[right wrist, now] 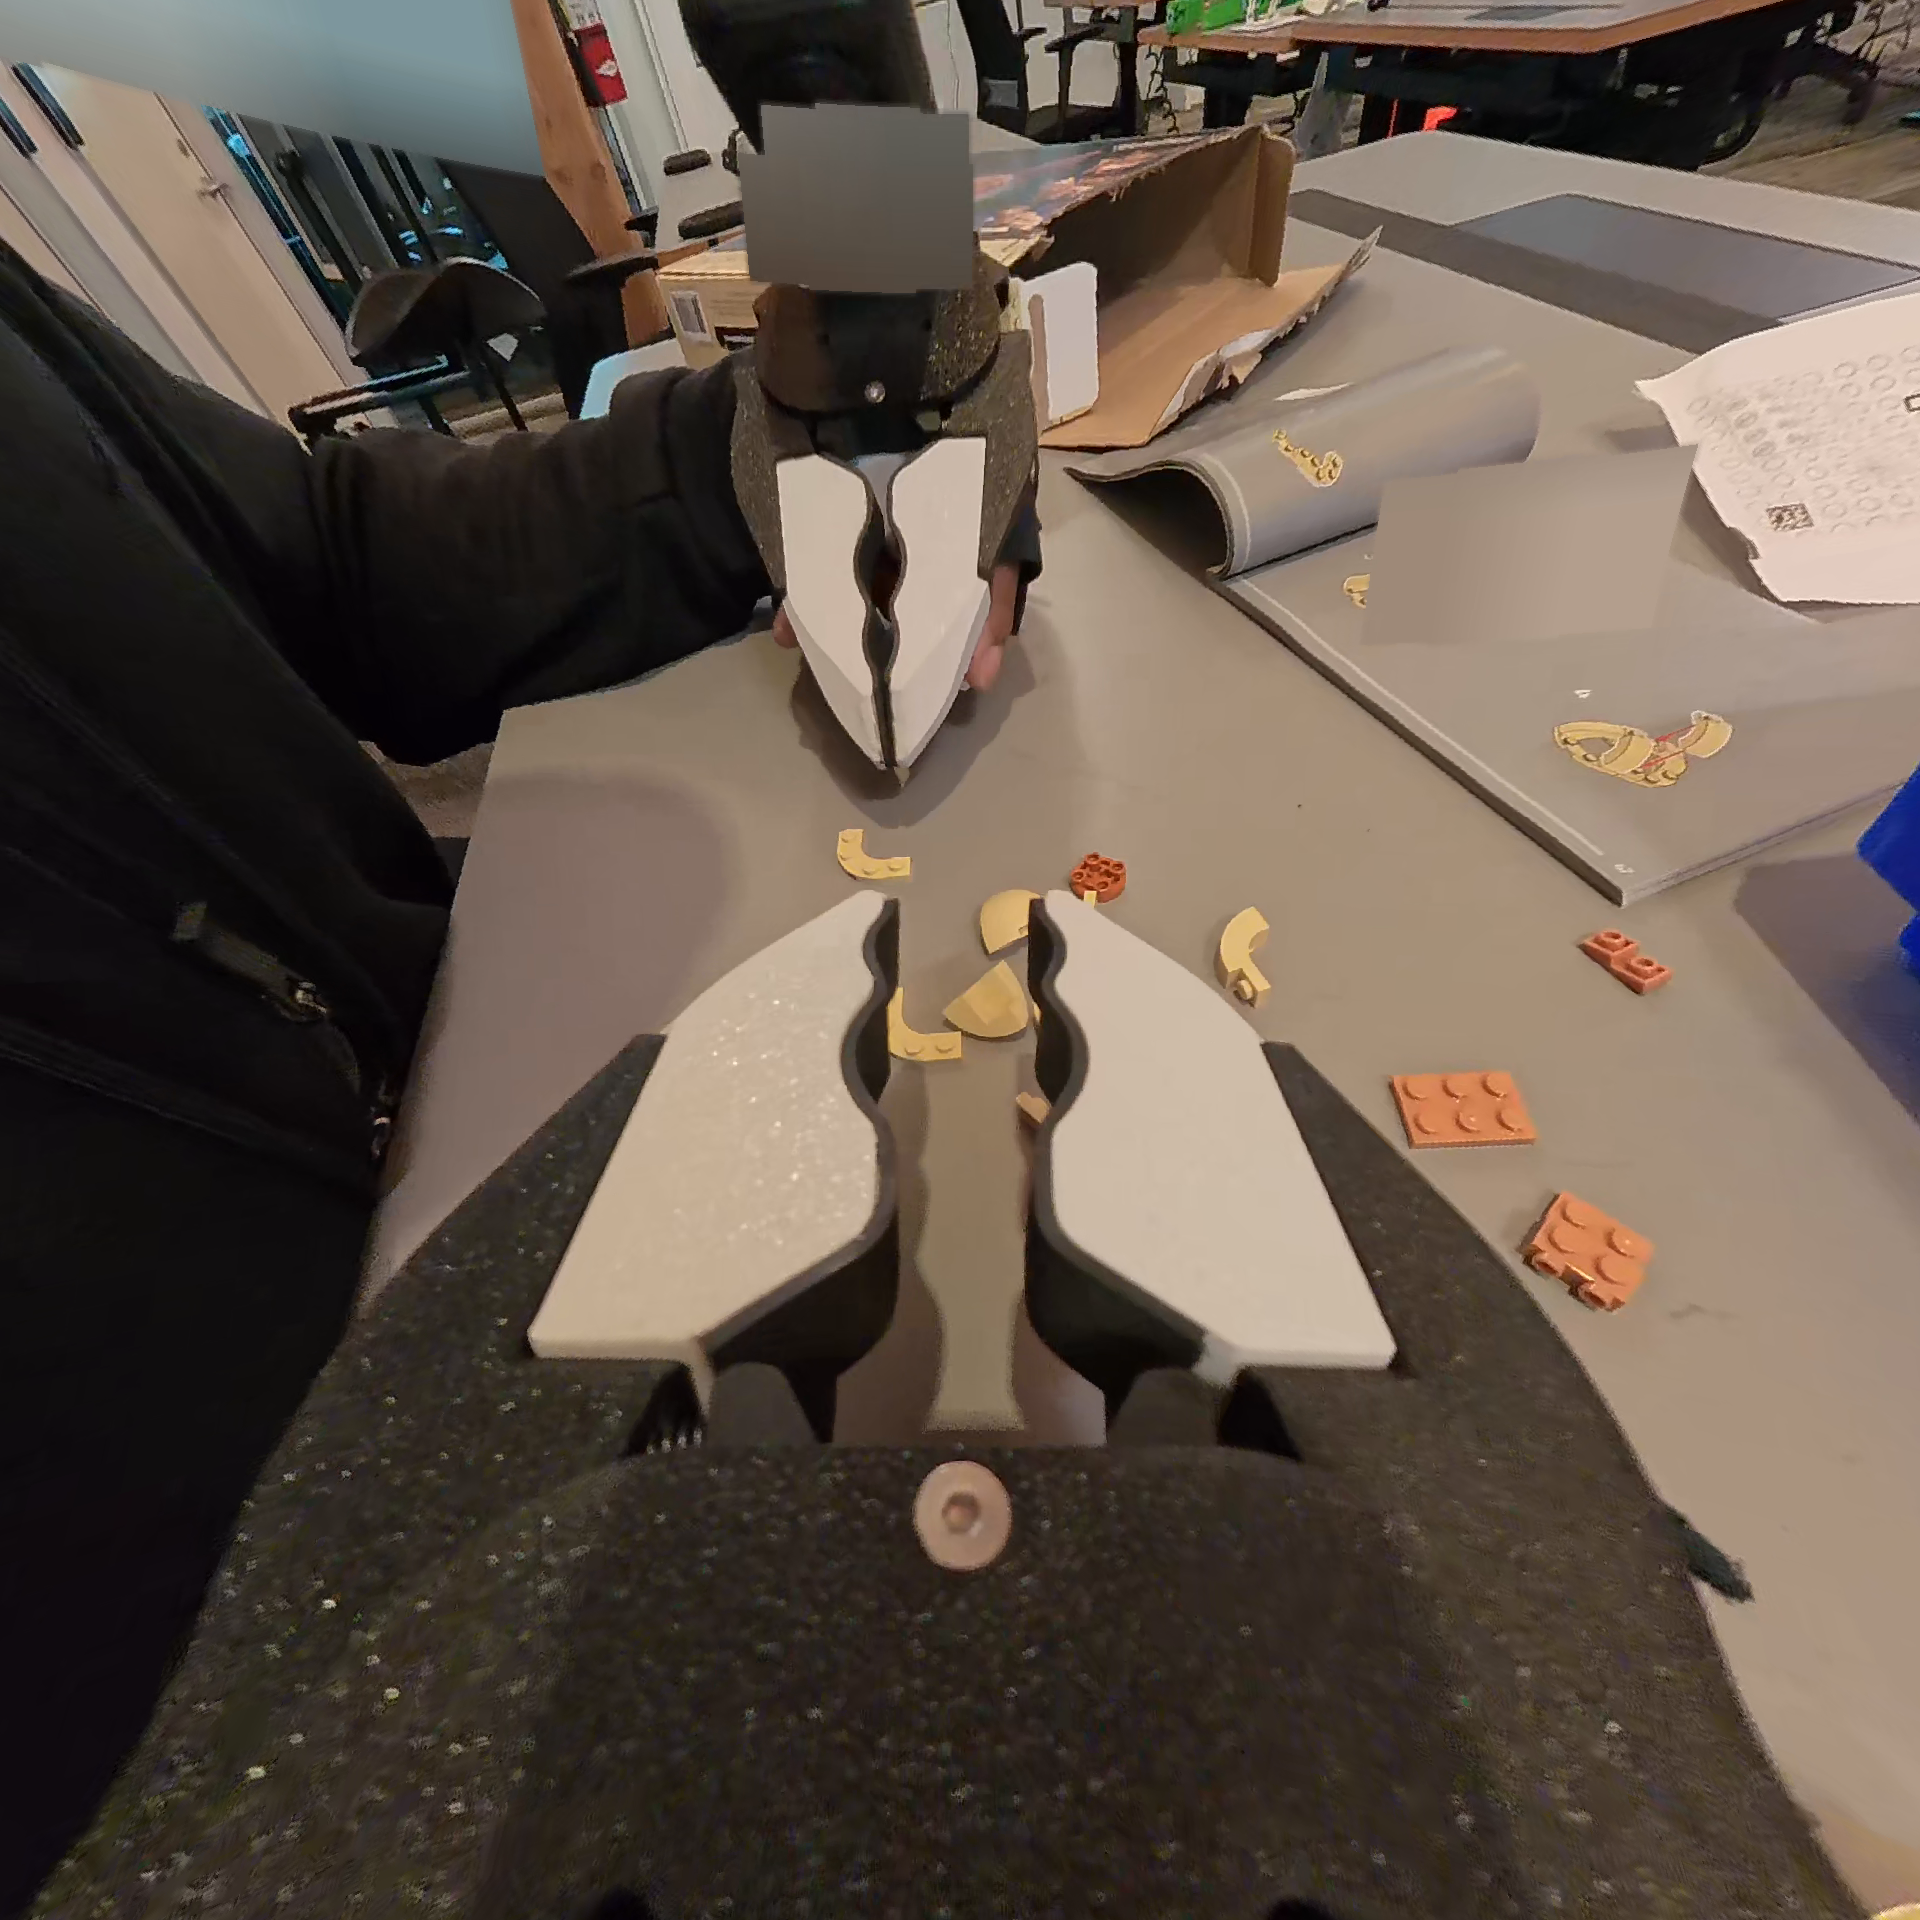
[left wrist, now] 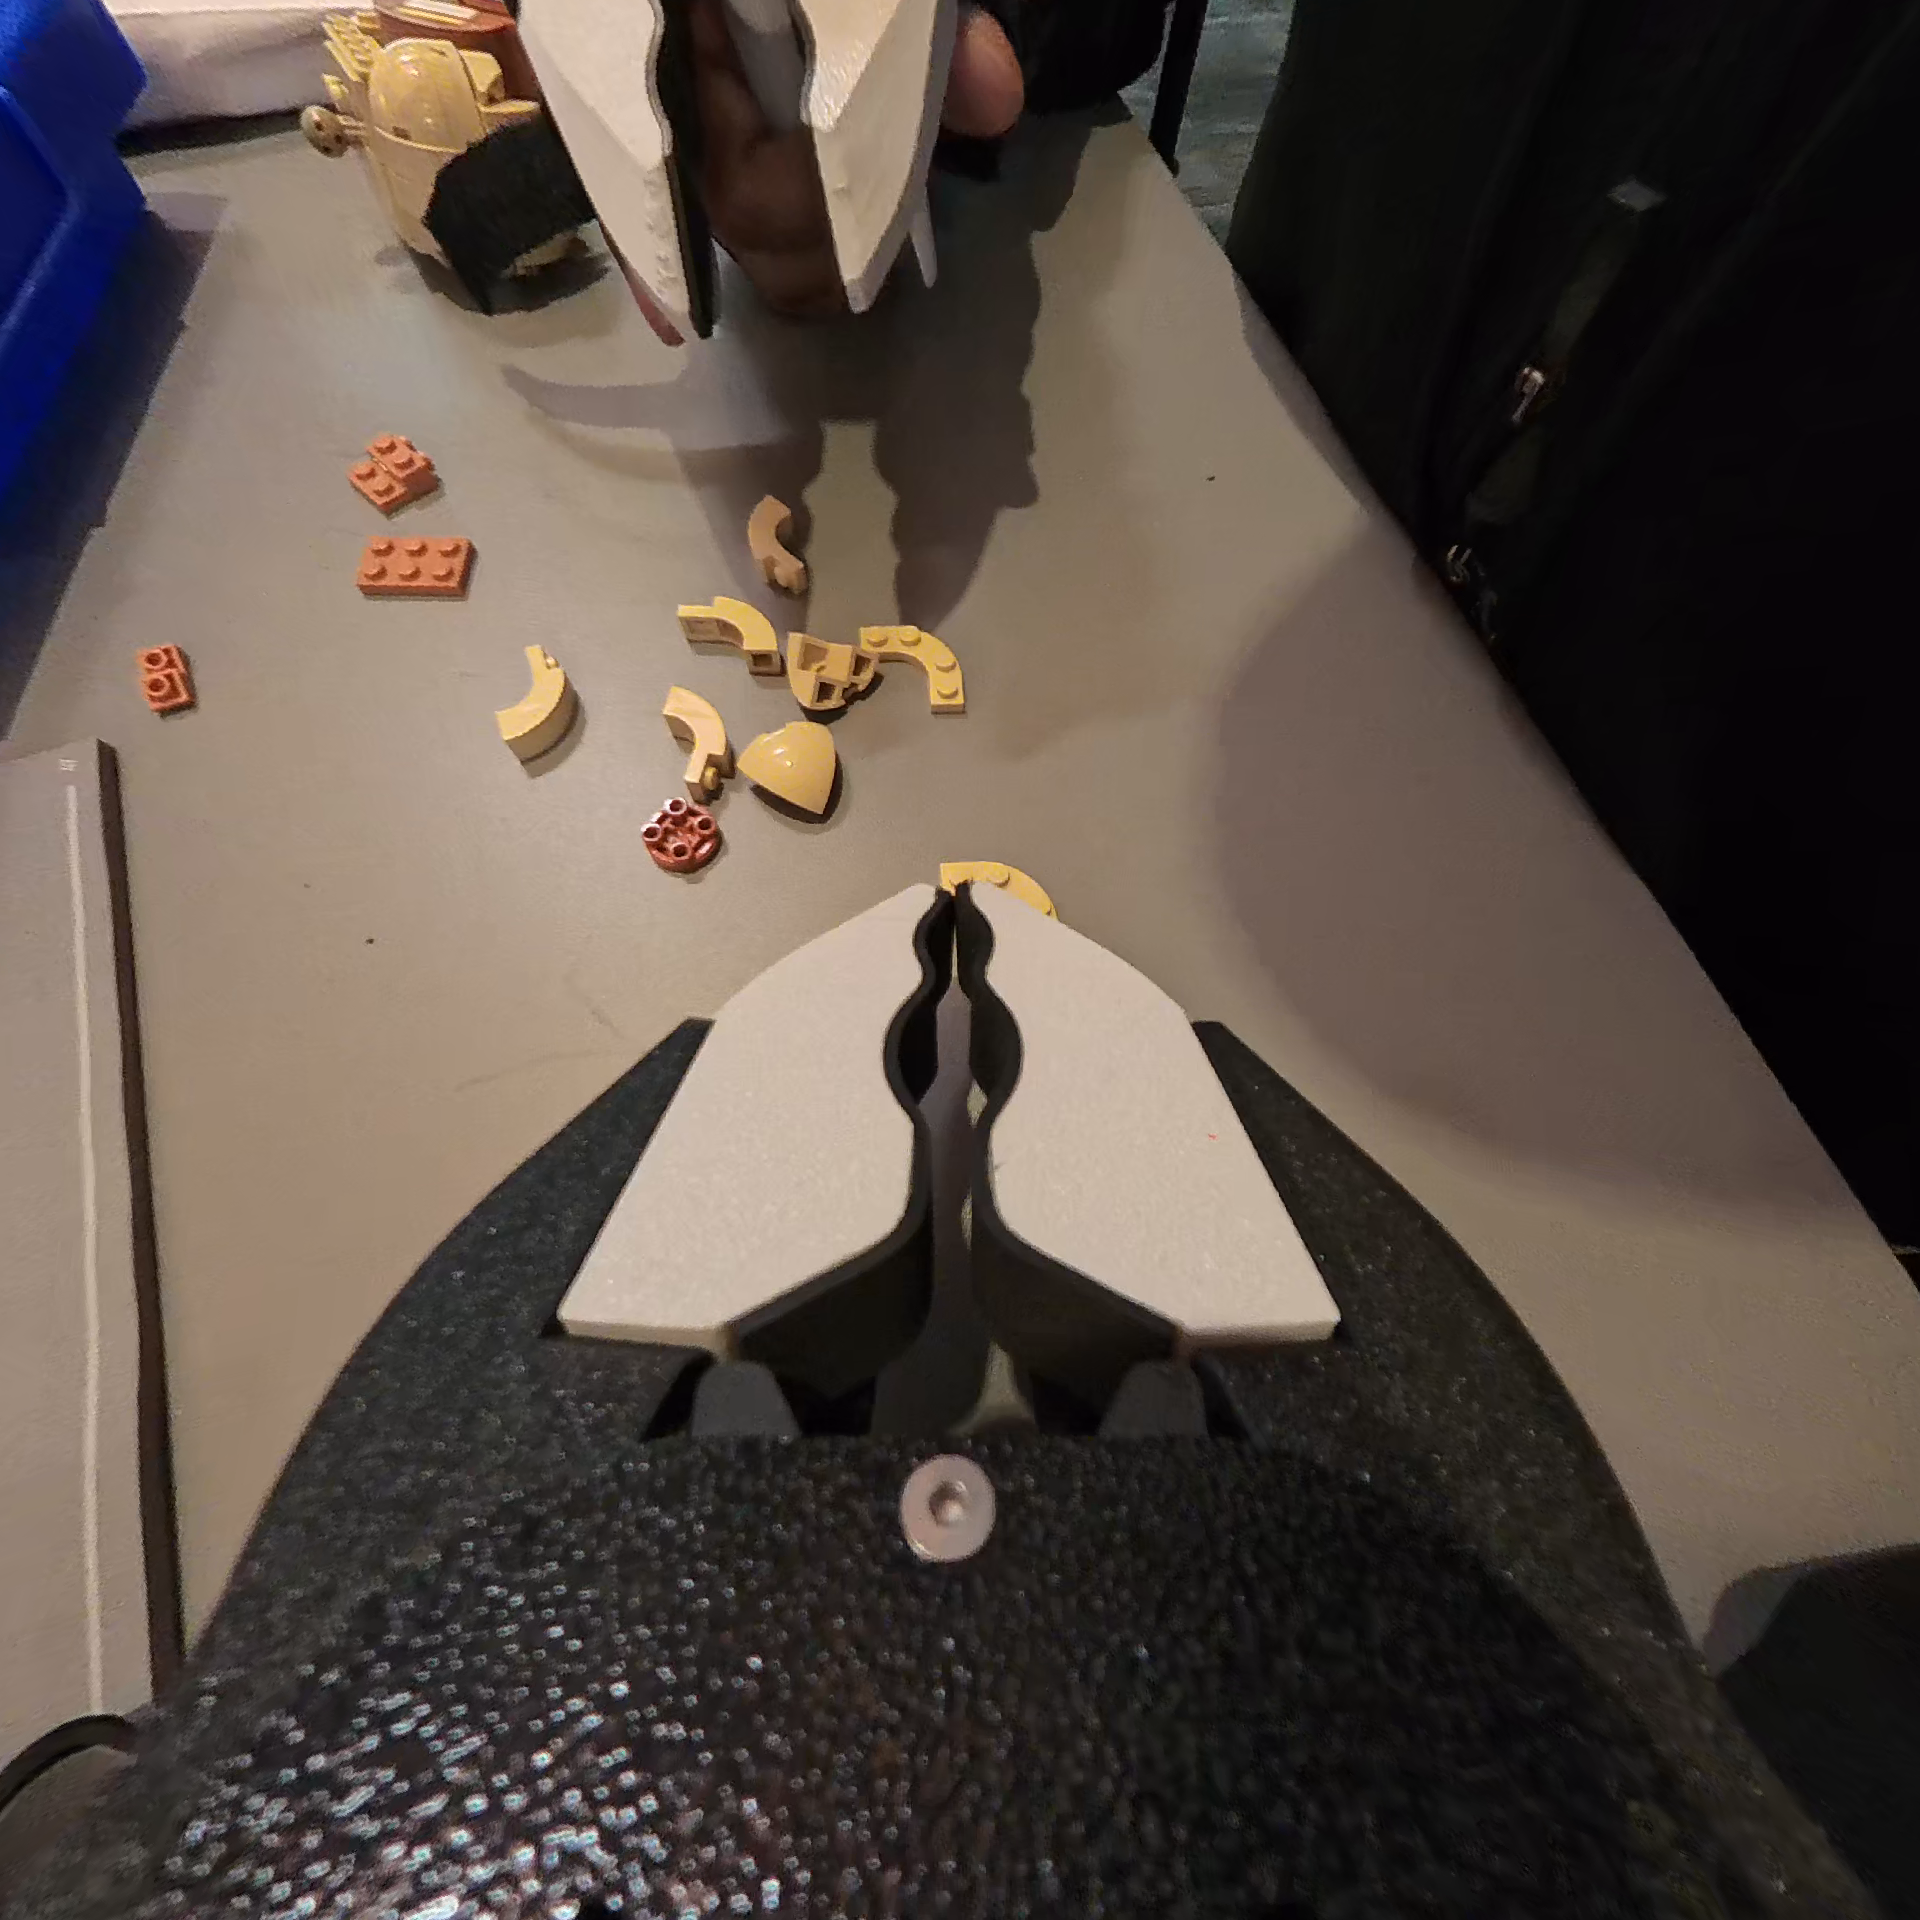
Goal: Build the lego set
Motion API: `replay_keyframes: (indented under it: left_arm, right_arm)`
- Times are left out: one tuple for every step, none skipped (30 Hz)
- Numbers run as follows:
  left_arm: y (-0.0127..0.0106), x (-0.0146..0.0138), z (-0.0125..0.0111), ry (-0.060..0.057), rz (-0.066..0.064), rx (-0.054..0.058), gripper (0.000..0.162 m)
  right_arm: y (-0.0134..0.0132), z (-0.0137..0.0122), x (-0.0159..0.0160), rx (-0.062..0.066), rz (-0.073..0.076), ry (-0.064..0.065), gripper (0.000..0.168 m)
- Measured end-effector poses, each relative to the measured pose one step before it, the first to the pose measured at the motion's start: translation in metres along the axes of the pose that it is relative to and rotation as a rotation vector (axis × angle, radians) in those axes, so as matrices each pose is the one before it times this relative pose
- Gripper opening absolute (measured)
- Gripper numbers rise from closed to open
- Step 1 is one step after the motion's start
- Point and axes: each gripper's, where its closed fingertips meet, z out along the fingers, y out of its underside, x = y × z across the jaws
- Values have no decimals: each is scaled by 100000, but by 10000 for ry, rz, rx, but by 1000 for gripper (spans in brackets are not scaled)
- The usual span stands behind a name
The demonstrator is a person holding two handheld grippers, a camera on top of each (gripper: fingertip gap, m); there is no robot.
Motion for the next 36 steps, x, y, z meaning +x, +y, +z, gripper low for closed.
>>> replay_keyframes:
  left_arm:
    - [56, 22, 60, -20, 38, -56, 0]
    - [102, 43, 80, -20, 58, -83, 0]
    - [84, 9, 80, -34, 52, -81, 0]
    - [64, 8, 69, -31, 36, -63, 0]
    - [48, -9, 49, -33, 21, -42, 0]
    - [20, -17, 18, -34, 24, -26, 0]
    - [13, -3, 12, -26, 25, -12, 0]
    - [10, -10, 11, -18, 7, -7, 0]
    - [13, -12, 14, -14, 2, -13, 0]
    - [16, 1, 13, -13, 13, -17, 0]
    - [21, 8, 21, -7, 14, -15, 0]
    - [-4, -10, 12, -11, 3, -7, 0]
    - [2, -4, -5, -10, 3, 2, 0]
    - [-12, -24, -13, -20, 1, 12, 0]
    - [-14, -21, -12, -21, -5, 13, 0]
    - [-4, -29, 2, -19, -9, 4, 0]
    - [5, -23, 1, -11, -3, -7, 0]
    - [10, -16, 19, -11, -3, -15, 0]
    - [23, -14, 23, -17, -3, -20, 0]
    - [26, -5, 26, -10, 8, -27, 0]
    - [21, 3, 25, -5, 9, -19, 0]
    - [2, -11, -7, -2, -14, 4, 0]
    - [-25, -36, -29, -3, -32, 29, 0]
    - [-41, -23, -31, 3, -25, 34, 0]
    - [-22, -13, -25, 2, -14, 20, 0]
    - [10, -14, 8, 4, -18, -5, 0]
    - [13, -25, 20, -11, -20, -21, 0]
    - [35, -14, 29, 2, -12, -26, 0]
    - [2, -30, 6, -8, -18, -9, 0]
    - [2, -38, -8, -20, -23, 4, 0]
    - [-3, -19, 0, -4, -9, 3, 0]
    - [-3, -9, 1, 1, -14, 4, 0]
    - [-2, -56, 2, -13, -30, 0, 0]
    - [5, -35, 0, -17, -25, -7, 0]
    - [11, -19, 14, -18, 4, -12, 0]
    - [26, 0, 18, -18, 20, -19, 0]
  right_arm:
    - [-33, -14, 36, 26, 60, -26, 23]
    - [-37, -27, 21, 27, 54, -25, 23]
    - [-38, -26, 28, 28, 45, -17, 23]
    - [-21, -17, 24, 23, 40, -9, 23]
    - [-21, -10, 22, 11, 34, -11, 23]
    - [-7, 0, 15, 9, 24, -7, 23]
    - [-14, 4, 12, 6, 14, -5, 23]
    - [0, -1, -12, -2, 7, -13, 23]
    - [-2, 9, -16, -1, -1, -12, 23]
    - [-1, 3, -11, 4, -7, 3, 23]
    - [2, 9, -2, 0, -13, 7, 23]
    - [-1, 13, -22, -4, -17, 6, 23]
    - [3, 9, -9, 0, -21, 4, 23]
    - [-6, -1, -16, 4, -20, 9, 23]
    - [-11, 10, -12, 5, -21, 11, 23]
    - [-11, 16, 3, 0, -17, 10, 23]
    - [7, 6, 1, -5, -10, 11, 24]
    - [3, 8, 3, -2, -10, 13, 24]
    - [-9, -1, 3, 3, -10, 13, 24]
    - [-15, -6, 3, 11, -13, 18, 24]
    - [-23, -1, 9, 17, -19, 20, 25]
    - [-21, 5, 11, 12, -19, 14, 25]
    - [-10, 7, 3, 1, -14, 12, 25]
    - [-28, 10, 16, 19, -21, 25, 25]
    - [-87, -14, 10, 52, -43, 17, 26]
    - [-110, -25, -29, 68, -53, -11, 26]
    - [-102, -14, -35, 65, -50, -22, 26]
    - [-91, -11, -55, 56, -52, -23, 26]
    - [-58, 13, -62, 33, -58, -15, 26]
    - [-43, 14, -39, 11, -53, 15, 26]
    - [-66, 10, -60, 14, -31, 13, 26]
    - [-153, -8, -140, 47, -18, -53, 26]
    - [-273, -55, -194, 90, -4, -97, 25]
    - [-370, -125, -216, 122, 18, -127, 24]
    - [-489, -182, -236, 171, 40, -139, 22]
    - [-608, -256, -222, 210, 45, -136, 19]
